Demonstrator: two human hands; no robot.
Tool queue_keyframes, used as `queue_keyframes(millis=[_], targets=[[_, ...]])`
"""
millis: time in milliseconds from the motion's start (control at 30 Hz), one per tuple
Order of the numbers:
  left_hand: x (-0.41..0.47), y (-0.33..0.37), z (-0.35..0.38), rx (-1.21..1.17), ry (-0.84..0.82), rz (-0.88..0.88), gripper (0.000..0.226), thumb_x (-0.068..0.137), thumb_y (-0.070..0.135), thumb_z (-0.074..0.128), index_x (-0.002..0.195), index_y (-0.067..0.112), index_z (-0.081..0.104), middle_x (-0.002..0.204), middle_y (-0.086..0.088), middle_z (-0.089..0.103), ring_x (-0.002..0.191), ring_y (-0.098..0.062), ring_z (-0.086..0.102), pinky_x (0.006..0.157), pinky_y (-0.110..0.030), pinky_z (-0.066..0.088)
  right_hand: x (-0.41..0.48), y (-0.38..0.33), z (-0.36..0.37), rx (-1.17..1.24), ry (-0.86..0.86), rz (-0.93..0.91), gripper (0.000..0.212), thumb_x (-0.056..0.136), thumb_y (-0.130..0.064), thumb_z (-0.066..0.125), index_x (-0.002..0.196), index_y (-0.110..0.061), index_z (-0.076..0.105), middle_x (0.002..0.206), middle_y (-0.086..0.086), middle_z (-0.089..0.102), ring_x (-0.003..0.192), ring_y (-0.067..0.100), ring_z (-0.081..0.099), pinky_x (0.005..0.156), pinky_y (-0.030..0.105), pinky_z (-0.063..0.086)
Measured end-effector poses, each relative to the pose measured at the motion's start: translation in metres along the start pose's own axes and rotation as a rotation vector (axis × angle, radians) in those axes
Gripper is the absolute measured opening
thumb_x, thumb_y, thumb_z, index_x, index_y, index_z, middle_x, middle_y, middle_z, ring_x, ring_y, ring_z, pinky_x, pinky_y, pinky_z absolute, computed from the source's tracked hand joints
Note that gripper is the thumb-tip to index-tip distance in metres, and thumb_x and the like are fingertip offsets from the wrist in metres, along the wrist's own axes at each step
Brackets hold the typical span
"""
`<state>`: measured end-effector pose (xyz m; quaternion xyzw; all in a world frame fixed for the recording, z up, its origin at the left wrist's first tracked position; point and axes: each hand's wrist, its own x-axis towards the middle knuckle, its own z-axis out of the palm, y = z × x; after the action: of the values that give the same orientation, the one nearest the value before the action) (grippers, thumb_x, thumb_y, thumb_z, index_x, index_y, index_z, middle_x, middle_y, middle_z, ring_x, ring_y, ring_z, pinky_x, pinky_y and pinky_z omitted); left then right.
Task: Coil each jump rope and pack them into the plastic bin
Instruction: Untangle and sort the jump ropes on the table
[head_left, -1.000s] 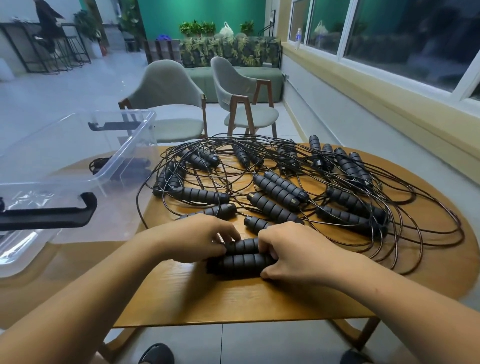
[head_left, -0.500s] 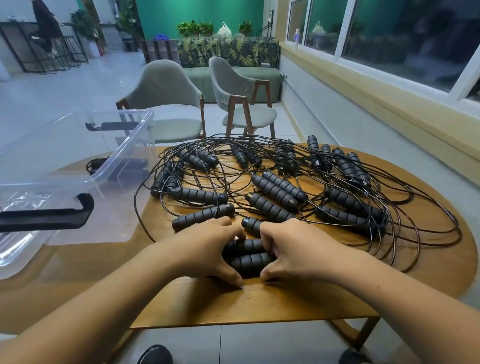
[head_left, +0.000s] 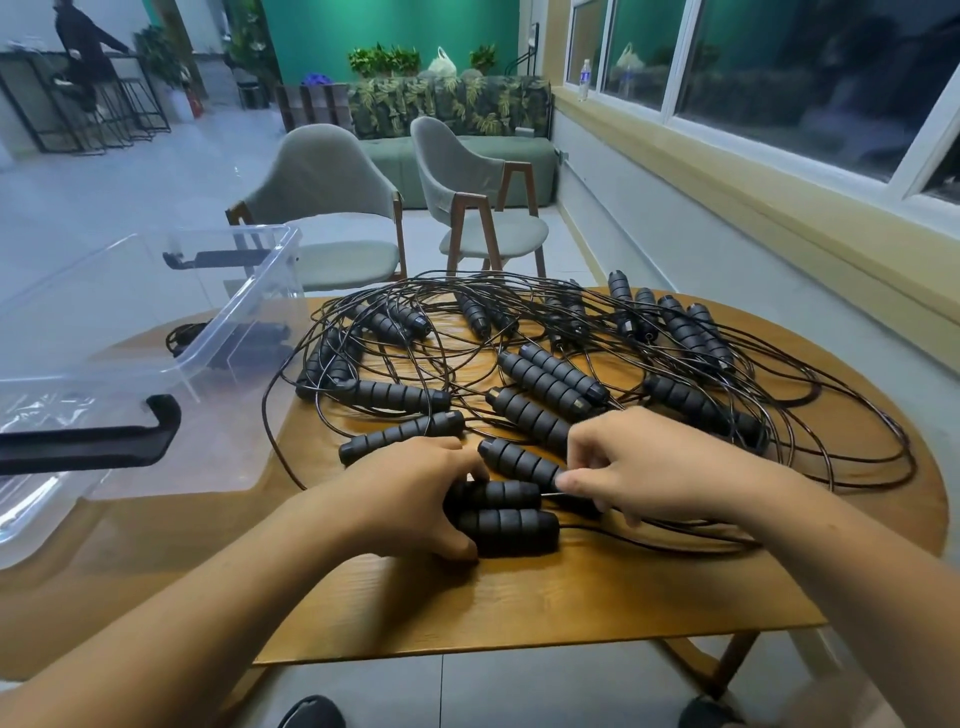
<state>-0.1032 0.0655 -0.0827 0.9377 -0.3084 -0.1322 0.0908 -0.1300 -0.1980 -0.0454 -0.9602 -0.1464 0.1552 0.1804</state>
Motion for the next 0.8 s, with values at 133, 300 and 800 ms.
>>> queue_keyframes(millis=[133, 300, 800], targets=[[0.000, -0.002, 0.001, -0.023, -0.043, -0.015, 0.076, 0.079, 0.042, 0.086, 0.145, 0.037, 0.049, 0.123, 0.016, 0.049, 0.111, -0.008, 0.051, 0.081, -0.016, 0.044, -0.006, -0.008, 0.007, 0.020, -0.225, 0.028, 0.026, 0.108, -0.039, 0.060, 0.101, -0.018, 0.073, 0.085, 0.001, 0.081, 0.070, 0.013, 0.078, 0.062, 0.023, 0.060], [0.000, -0.003, 0.004, -0.040, -0.037, -0.008, 0.079, 0.077, 0.043, 0.087, 0.145, 0.039, 0.047, 0.126, 0.017, 0.049, 0.113, -0.008, 0.051, 0.088, -0.019, 0.048, -0.001, -0.014, 0.028, -0.123, -0.208, 0.073, 0.035, 0.102, -0.049, 0.068, 0.097, -0.016, 0.078, 0.081, 0.001, 0.081, 0.069, 0.010, 0.078, 0.069, 0.023, 0.061], [-0.003, 0.005, 0.002, -0.013, -0.050, -0.002, 0.076, 0.079, 0.055, 0.082, 0.144, 0.036, 0.047, 0.130, 0.014, 0.052, 0.115, -0.008, 0.052, 0.091, -0.023, 0.052, 0.003, -0.017, 0.036, -0.020, -0.200, 0.053, 0.019, 0.105, -0.036, 0.068, 0.096, -0.021, 0.075, 0.082, 0.001, 0.081, 0.068, 0.014, 0.079, 0.069, 0.028, 0.065]])
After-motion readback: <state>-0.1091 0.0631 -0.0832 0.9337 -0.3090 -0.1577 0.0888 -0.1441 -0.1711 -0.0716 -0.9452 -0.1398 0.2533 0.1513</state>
